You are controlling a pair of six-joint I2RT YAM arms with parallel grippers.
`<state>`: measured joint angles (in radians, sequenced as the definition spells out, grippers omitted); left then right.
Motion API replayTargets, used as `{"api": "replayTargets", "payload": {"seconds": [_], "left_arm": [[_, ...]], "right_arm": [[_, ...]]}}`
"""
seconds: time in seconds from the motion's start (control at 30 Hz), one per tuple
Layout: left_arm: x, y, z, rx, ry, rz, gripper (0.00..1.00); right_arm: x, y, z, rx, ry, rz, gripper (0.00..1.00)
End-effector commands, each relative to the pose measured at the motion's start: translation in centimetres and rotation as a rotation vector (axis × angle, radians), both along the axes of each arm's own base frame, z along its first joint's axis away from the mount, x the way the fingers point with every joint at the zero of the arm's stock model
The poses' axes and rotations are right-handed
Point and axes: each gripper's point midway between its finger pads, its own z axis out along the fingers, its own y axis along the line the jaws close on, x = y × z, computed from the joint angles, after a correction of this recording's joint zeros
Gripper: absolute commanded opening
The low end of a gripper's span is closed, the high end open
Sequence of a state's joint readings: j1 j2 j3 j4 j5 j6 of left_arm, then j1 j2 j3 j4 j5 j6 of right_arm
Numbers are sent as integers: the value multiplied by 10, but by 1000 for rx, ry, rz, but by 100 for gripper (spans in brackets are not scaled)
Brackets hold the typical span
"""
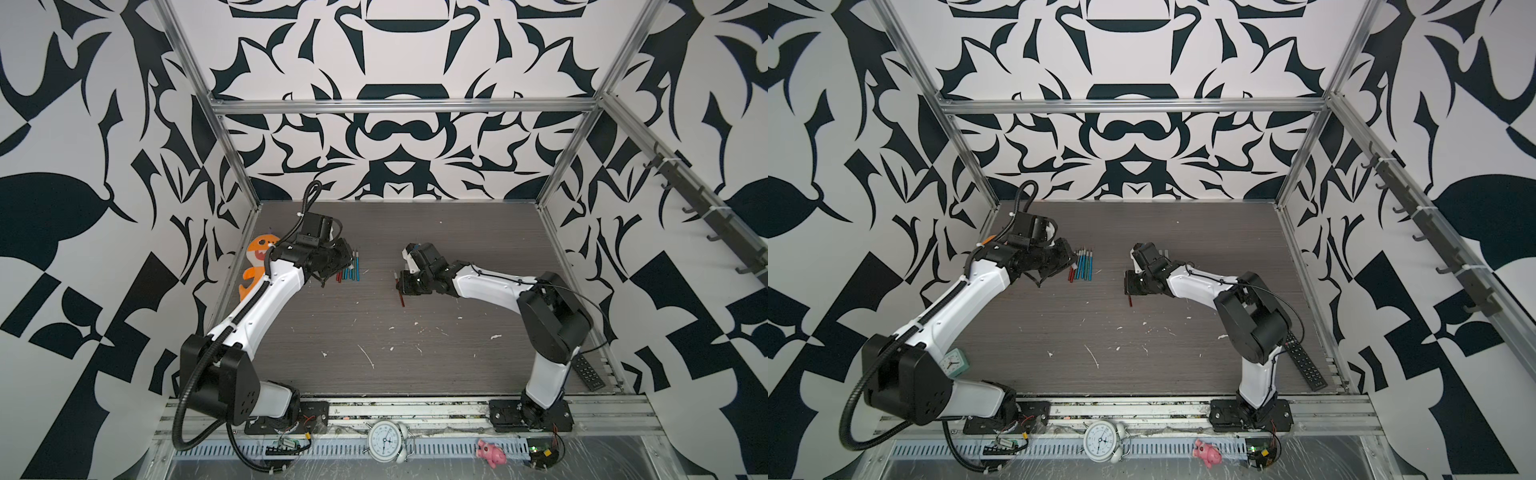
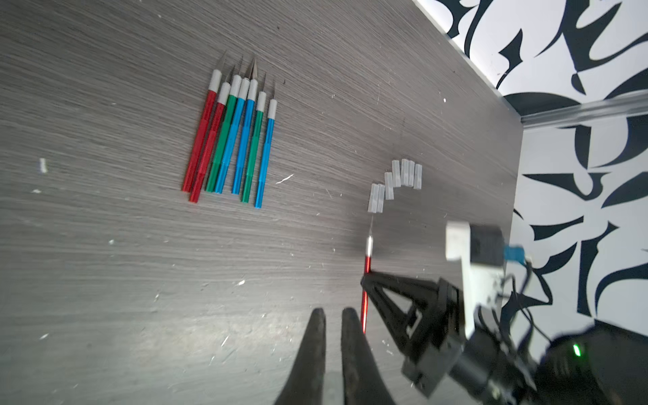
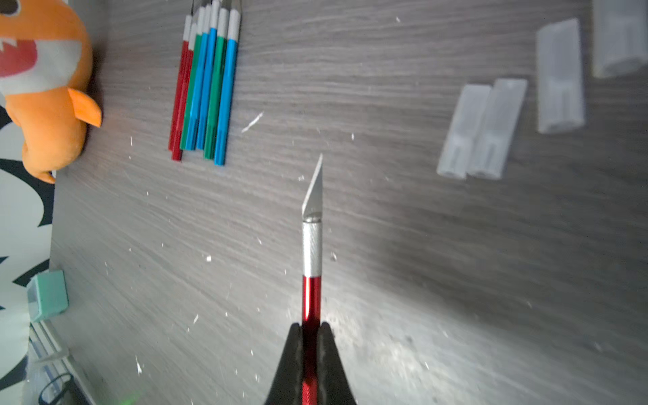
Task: Remove protective caps from carving knives
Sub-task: Place the carving knife at the center of the board.
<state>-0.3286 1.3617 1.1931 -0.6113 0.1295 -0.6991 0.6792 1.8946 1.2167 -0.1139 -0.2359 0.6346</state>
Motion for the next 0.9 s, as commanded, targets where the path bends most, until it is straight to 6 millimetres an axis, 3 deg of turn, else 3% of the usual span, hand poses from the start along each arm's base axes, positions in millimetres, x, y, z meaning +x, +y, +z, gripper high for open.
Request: {"api": "replayTargets", "payload": {"seconds": [0.0,0.03,0.3,0.5,0.87], "left_arm": [[-32,25,-11,148,30,-42,0],[-40,31,-5,166,10,-45,0],[-75,81,-21,411,-18,-30,0],[-78,89,-14,440,-65,-7,0],[-78,88,-16,438,-63,-17,0]], "right_arm": [[25,22,3,69,5,-49,0],[29,27,-2,71,16,-48,0],[59,58,-29,86,60,-52,0],[75,72,-45,91,94,-70,0],[80,98,-57,113,121,-70,0]]}}
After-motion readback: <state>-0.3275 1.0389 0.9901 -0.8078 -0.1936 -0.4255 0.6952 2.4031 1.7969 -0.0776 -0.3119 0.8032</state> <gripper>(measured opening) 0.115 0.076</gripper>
